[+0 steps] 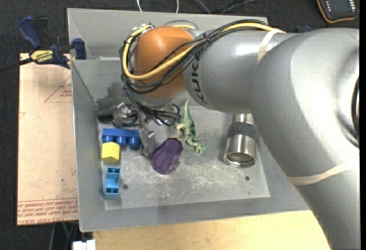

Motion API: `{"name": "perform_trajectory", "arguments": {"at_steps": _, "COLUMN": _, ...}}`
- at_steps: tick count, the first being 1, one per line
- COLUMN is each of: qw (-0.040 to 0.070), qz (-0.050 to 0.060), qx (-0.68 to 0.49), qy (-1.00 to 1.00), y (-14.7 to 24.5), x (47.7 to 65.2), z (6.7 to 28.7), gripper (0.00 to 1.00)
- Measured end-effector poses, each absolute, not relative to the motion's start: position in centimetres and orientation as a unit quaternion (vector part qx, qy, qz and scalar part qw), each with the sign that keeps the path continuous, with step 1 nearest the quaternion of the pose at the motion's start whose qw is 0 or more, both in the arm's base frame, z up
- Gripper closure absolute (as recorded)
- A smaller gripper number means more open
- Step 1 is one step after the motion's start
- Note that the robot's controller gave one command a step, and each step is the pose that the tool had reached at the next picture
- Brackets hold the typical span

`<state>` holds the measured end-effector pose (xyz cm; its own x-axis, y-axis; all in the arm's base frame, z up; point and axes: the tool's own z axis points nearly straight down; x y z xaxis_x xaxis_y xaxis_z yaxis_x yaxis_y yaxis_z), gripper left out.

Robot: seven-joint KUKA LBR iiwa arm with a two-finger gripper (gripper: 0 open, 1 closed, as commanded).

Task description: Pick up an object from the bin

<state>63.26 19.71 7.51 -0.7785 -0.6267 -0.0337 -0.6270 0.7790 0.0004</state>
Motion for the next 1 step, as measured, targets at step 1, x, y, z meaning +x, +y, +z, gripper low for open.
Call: {"name": "perform_trajectory", "arguments": {"at_steps": 1, "qw": 0.015, "qz": 0.006, "qx": -0.336, "qy": 0.942, "y": 19.65, "x": 62.92, "z": 7.94, "gripper": 0.00}}
